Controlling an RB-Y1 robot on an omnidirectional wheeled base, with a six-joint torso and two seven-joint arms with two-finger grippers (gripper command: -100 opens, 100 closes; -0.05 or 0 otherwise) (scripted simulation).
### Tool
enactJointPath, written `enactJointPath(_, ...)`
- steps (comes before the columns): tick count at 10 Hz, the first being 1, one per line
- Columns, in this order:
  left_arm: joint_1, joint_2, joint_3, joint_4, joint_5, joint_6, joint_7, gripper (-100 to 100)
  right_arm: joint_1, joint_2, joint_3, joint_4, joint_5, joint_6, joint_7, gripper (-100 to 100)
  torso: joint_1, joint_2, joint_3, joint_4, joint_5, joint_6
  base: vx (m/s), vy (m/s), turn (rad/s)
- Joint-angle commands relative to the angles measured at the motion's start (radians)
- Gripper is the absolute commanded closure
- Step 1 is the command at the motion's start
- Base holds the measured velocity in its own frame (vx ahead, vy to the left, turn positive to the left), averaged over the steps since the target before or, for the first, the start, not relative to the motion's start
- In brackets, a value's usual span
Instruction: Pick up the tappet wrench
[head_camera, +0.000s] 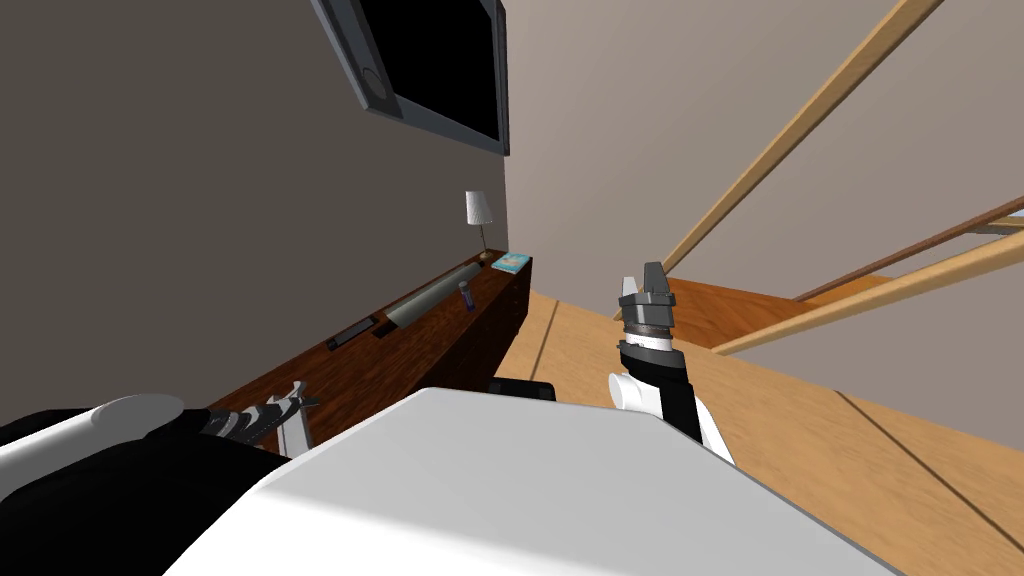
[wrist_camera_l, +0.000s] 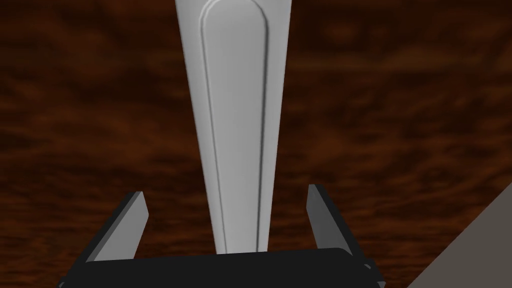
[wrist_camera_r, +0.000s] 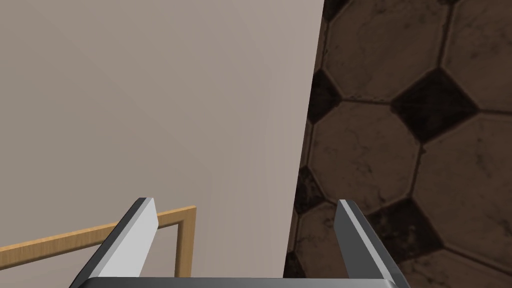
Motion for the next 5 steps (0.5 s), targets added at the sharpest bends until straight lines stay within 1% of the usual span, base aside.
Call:
enactJointPath(1, -0.006, -0.007, 0.033, 0.050, 0.001, -0.011, -0.050, -100, 0.000, 0.000, 0.000, 0.000, 0.000, 0.000, 0.000, 0, 0.000, 0.000, 0.000, 0.000, 0.000, 0.000, 0.077, -0.057, 0.190)
enactJointPath(2, -0.006, -0.007, 0.033, 0.061, 0.001, -0.011, -0.080, -100, 0.000, 0.000, 0.000, 0.000, 0.000, 0.000, 0.000, 0, -0.003, -0.002, -0.001, 0.000, 0.000, -0.001, 0.110, -0.075, 0.152)
enactJointPath(3, -0.006, -0.007, 0.033, 0.061, 0.001, -0.011, -0.113, -100, 0.000, 0.000, 0.000, 0.000, 0.000, 0.000, 0.000, 0, -0.005, -0.003, -0.002, -0.001, -0.001, 0.000, 0.060, -0.038, 0.013)
enactJointPath(4, -0.006, -0.007, 0.033, 0.061, 0.001, -0.011, -0.123, -100, 0.000, 0.000, 0.000, 0.000, 0.000, 0.000, 0.000, 0, -0.003, -0.002, -0.001, 0.000, -0.001, 0.000, 0.019, -0.006, -0.021)
enactJointPath(5, -0.006, -0.007, 0.033, 0.061, 0.002, -0.011, -0.112, -100, 0.000, 0.000, 0.000, 0.000, 0.000, 0.000, 0.000, 0, -0.001, 0.000, 0.000, 0.000, 0.000, 0.000, 0.006, 0.001, -0.005)
